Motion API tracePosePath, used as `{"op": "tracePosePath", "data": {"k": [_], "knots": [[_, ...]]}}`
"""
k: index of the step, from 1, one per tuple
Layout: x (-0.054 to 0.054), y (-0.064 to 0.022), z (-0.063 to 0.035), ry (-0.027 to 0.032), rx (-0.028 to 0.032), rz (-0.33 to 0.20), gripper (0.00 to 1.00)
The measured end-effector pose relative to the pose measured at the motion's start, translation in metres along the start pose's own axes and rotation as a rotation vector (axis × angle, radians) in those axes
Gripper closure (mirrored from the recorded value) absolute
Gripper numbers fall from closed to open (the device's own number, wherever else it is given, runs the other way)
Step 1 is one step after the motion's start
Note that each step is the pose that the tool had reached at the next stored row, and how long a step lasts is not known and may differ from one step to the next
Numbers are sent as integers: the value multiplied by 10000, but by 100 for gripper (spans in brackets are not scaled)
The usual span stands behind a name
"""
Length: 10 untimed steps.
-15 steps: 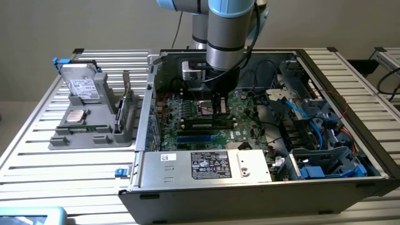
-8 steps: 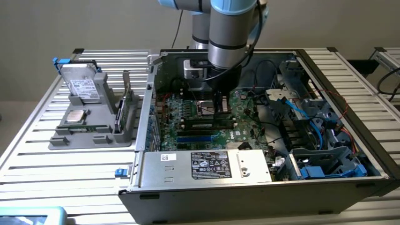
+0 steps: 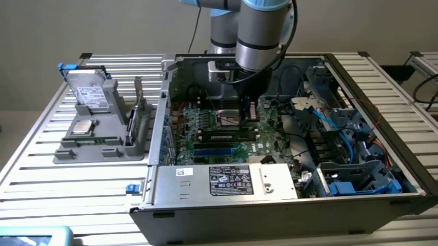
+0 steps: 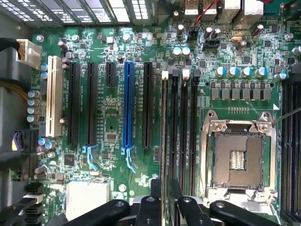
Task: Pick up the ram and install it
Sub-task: 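Insert the ram into the slot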
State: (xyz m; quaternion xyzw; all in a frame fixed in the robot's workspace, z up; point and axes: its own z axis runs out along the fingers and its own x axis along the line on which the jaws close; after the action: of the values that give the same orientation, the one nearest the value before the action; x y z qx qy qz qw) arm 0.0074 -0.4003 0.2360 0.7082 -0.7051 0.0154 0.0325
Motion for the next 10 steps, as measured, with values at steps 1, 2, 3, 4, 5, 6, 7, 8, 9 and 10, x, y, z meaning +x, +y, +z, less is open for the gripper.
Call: {"op": "tracePosePath", "data": {"k": [1,2,3,4,5,6,7,8,9,10], "knots": [[1,-20,-10,1,-13,-1,78],[2,-39,-19,0,-27,-2,78],[2,-58,-27,0,-36,-3,78],[3,-78,-35,0,-46,-3,78],[3,-97,-44,0,-55,-4,78],[4,-116,-51,0,-64,-4,78],[5,-132,-58,0,-70,-5,78],[5,-143,-62,0,-73,-5,78],[5,-147,-61,-3,-78,-6,78],[6,-147,-62,-8,-83,-6,78]]}}
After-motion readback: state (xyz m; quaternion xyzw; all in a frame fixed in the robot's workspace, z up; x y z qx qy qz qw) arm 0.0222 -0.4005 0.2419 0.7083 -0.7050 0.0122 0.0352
